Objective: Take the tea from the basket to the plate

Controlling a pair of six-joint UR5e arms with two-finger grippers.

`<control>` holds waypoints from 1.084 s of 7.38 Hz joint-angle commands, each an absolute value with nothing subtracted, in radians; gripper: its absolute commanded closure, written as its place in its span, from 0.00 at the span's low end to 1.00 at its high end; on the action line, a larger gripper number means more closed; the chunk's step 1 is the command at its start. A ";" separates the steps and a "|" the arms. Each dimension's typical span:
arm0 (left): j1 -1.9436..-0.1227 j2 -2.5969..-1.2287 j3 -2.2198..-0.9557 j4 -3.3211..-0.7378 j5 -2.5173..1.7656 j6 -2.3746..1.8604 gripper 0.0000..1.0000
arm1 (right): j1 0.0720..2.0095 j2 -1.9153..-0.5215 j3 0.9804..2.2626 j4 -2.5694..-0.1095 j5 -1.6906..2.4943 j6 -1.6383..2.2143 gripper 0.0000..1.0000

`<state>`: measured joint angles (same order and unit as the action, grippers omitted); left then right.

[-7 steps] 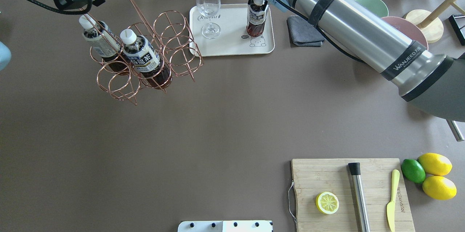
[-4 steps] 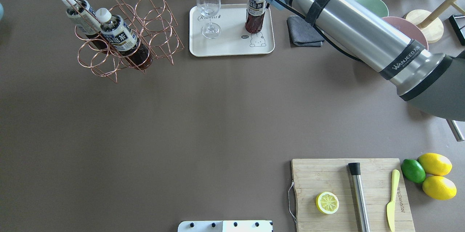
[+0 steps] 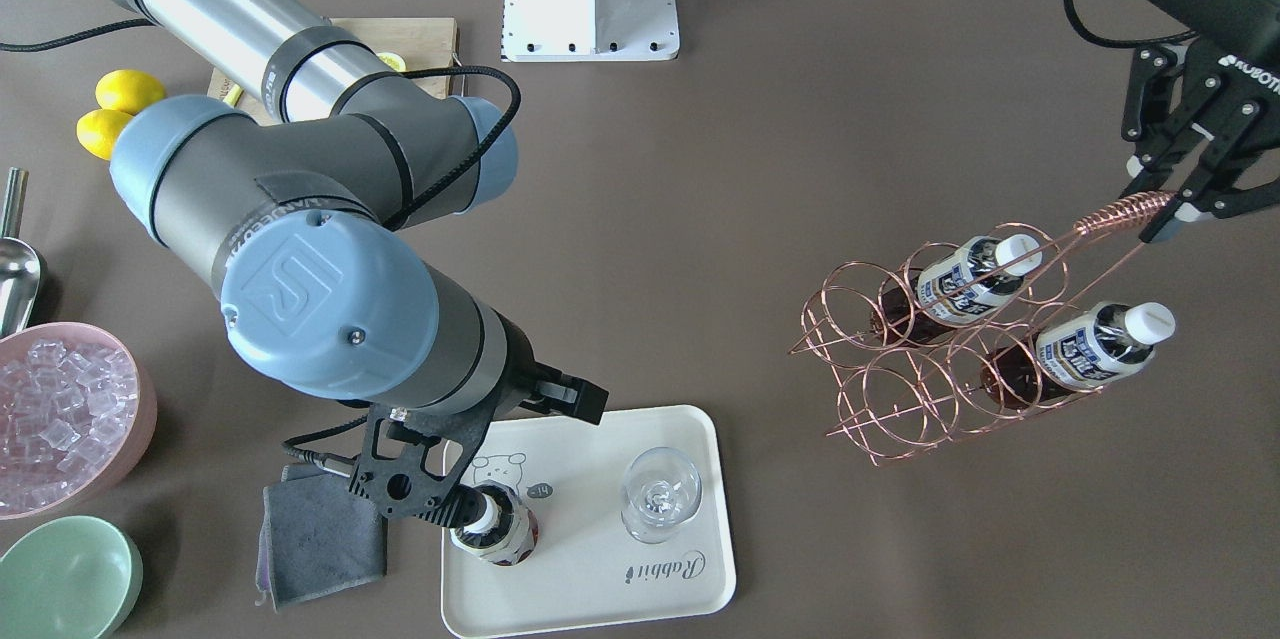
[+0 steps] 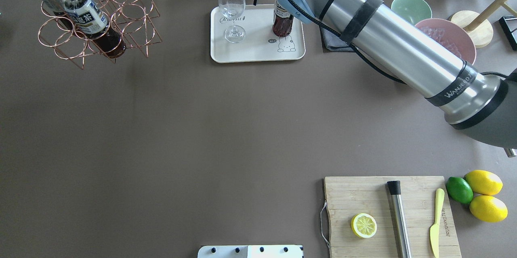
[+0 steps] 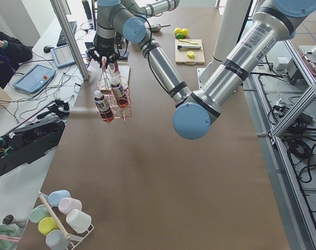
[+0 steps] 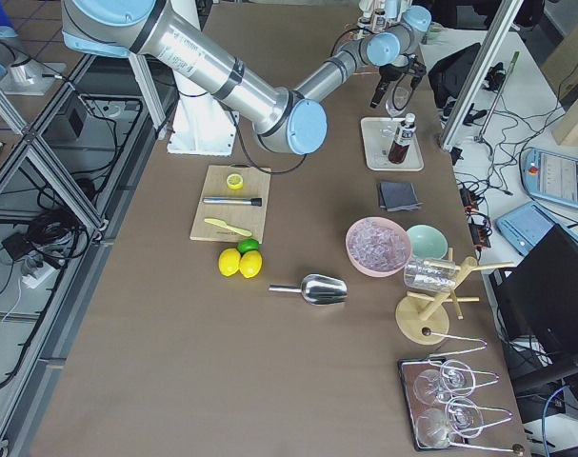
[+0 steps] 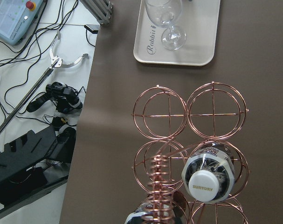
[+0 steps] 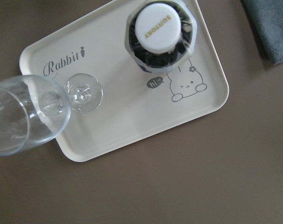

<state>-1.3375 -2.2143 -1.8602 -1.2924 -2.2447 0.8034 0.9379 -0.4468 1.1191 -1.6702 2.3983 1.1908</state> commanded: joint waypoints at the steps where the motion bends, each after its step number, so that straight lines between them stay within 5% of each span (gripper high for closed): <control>1: -1.397 -2.220 -1.742 -1.313 -2.240 1.018 1.00 | 0.934 -0.665 1.427 -1.744 2.378 1.137 0.00; 6: -1.454 -2.238 -1.410 -1.572 -2.246 1.164 1.00 | 0.975 -1.191 1.999 -2.019 2.201 0.674 0.00; 8: -1.447 -2.243 -1.353 -1.594 -2.246 1.163 1.00 | 1.125 -1.396 2.103 -2.019 2.200 0.417 0.00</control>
